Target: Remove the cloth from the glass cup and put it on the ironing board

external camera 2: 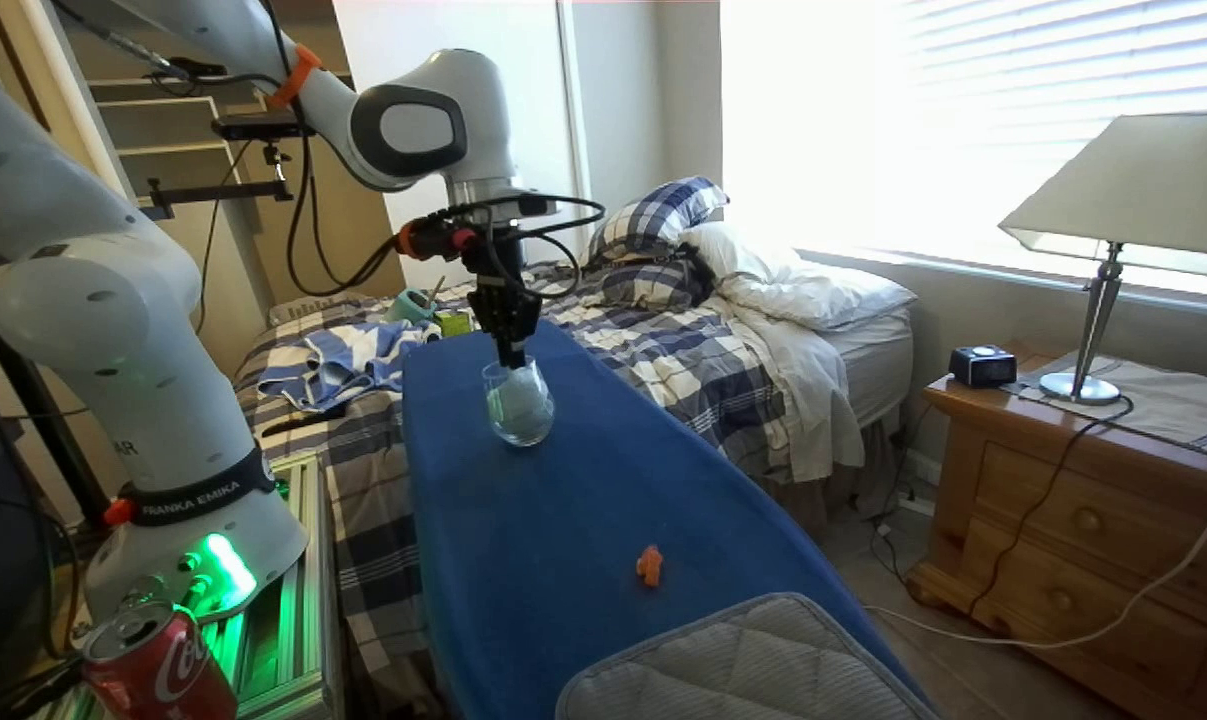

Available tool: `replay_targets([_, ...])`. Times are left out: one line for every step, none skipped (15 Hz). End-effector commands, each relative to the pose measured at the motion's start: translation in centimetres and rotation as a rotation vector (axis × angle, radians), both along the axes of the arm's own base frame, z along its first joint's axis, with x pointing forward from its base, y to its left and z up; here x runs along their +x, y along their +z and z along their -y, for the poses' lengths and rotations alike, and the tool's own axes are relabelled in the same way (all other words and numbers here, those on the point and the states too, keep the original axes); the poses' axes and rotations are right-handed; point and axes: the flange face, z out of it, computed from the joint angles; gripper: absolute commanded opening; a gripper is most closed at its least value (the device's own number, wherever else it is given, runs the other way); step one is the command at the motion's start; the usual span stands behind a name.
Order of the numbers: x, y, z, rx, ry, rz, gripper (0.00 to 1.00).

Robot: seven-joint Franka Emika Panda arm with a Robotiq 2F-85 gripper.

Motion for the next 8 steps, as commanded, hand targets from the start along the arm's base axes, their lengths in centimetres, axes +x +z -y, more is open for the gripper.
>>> replay_targets([0.25,-0.42,0.10,0.013,0.017,0.003,0.24])
replay_targets([0.25,-0.51,0.12,0.013,0.018,0.001,0.25])
replay_targets([0.25,-0.58,0.13,0.013,0.018,-0.001,0.26])
replay_targets([0.25,-0.60,0.12,0.013,0.020,-0.002,0.27])
replay_targets([0.23,-0.55,0.09,0.013,0.021,-0.002,0.29])
replay_targets([0.21,-0.50,0.09,0.012,0.024,-0.003,0.31])
replay_targets([0.19,-0.47,0.10,0.012,0.026,-0.003,0.34])
replay_targets([0.17,-0.46,0.13,0.010,0.027,-0.004,0.33])
